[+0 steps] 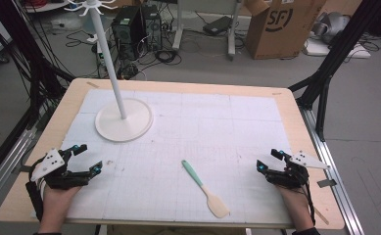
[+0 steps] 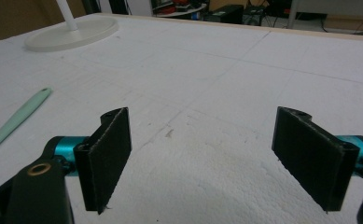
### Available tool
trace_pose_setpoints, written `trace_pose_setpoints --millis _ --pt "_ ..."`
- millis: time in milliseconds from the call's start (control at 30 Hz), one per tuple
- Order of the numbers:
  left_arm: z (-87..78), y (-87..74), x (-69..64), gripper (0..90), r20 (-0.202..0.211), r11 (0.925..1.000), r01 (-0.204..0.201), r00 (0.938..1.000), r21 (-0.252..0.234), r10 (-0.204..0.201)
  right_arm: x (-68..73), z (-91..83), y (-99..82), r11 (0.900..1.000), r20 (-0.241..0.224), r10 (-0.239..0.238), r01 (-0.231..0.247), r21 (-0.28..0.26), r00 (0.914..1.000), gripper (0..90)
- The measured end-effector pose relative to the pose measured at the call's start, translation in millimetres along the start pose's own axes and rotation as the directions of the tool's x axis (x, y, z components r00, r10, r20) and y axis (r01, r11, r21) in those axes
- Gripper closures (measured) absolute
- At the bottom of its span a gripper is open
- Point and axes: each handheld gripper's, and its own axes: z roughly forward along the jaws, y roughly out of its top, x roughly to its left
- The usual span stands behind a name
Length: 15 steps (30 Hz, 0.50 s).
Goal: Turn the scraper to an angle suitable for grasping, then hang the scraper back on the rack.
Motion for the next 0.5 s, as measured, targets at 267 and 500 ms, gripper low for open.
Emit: trace_pose_setpoints --millis 267,500 --pt "-0.1 -0.1 0.2 15.3 0.003 1.0 0.0 1.0 -0.001 0.0 13.6 1.2 3.4 0.9955 0.037 -0.087 0.085 0.04 0.9956 17.9" --pt "-0.3 -0.1 -0.5 15.4 -0.003 1.0 0.0 1.0 -0.003 0.0 39.8 -1.8 15.2 0.995 0.022 -0.09 0.089 0.046 0.9957 17.8"
